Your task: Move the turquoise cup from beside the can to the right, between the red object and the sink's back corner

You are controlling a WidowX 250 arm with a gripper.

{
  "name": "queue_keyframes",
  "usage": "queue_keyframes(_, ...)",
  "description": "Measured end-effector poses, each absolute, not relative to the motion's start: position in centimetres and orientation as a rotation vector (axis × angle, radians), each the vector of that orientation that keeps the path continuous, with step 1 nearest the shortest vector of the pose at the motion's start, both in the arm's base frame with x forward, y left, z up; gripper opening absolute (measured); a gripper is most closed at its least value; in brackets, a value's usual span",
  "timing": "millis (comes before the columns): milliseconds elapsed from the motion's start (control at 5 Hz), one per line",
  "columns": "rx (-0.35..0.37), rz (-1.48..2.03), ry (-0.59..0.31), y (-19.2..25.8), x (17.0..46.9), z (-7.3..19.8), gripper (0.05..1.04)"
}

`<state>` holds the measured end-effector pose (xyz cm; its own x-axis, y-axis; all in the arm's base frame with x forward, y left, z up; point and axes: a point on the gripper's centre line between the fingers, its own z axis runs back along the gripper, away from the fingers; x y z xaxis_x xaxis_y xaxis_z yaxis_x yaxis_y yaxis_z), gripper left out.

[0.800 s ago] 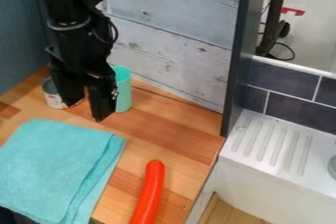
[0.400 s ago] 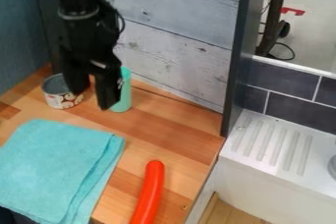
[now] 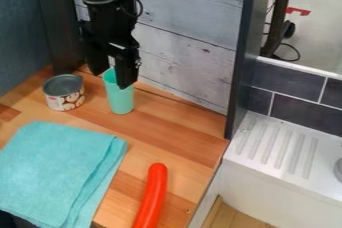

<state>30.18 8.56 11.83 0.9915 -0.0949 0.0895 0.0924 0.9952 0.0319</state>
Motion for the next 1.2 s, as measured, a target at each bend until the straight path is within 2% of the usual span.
queue_keyframes(200, 0.014, -0.100, -0.049, 9.3, 32.2, 9.9, 0.999)
queue_keyframes(800, 0.027, -0.068, -0.012, 11.5, 34.9, 7.9, 0.999)
queue_keyframes(1000, 0.029, -0.066, -0.019, 11.7, 35.4, 7.3, 0.999)
queue_keyframes(1200, 0.023, -0.079, -0.067, 11.5, 36.0, 7.1, 0.999)
